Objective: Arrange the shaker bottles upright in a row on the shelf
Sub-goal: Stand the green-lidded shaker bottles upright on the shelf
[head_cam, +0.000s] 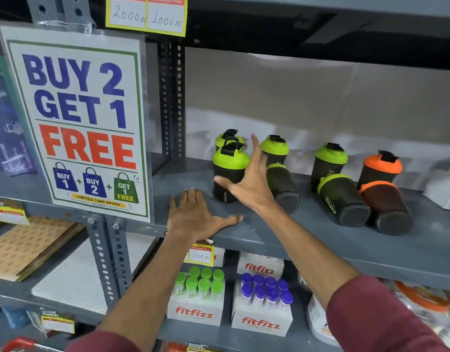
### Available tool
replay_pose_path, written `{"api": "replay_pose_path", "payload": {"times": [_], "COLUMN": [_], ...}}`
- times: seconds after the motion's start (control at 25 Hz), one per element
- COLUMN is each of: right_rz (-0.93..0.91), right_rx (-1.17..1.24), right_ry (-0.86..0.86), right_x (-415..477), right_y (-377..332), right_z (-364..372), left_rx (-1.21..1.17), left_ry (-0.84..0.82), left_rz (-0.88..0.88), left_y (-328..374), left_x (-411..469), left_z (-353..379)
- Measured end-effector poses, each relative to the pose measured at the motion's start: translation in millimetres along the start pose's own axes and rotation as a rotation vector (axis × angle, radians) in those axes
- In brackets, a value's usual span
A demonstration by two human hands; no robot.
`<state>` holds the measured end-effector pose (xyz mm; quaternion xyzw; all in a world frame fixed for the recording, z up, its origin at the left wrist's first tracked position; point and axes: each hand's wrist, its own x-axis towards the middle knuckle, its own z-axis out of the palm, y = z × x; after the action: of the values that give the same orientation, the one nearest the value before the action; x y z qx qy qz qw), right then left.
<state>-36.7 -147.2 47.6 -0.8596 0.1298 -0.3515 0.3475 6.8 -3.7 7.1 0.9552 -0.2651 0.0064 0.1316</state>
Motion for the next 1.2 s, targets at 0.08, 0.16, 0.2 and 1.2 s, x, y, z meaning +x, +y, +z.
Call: {"api": "replay_pose_path", "payload": {"times": [0.08, 0.16, 0.2, 1.2], "right_rz": [-0.123, -0.154, -0.118, -0.511], "right_rx": [-0.126, -0.282, -0.402, -0.902], "right_ry": [0.220, 0.268, 0.182, -0.806], "right_x": [3.4, 21.6, 34.0, 116.2], "right_y": [-27.5, -57.9, -71.6, -83.3], "right_z": [-11.1, -23.5, -28.8, -38.6], "left_rx": [-0.021, -0.032, -0.033, -0.012], "left_ry": [-0.005, -0.001, -0.001, 0.023], "left_rz": [-0.002, -0.006, -0.009, 0.020], "left_y": [-0.1, 0.1, 0.2, -1.2], "left_x": [0.3, 0.7, 0.8, -1.9], "left_z": [-0.7, -0.7, -1.1, -3.1]}}
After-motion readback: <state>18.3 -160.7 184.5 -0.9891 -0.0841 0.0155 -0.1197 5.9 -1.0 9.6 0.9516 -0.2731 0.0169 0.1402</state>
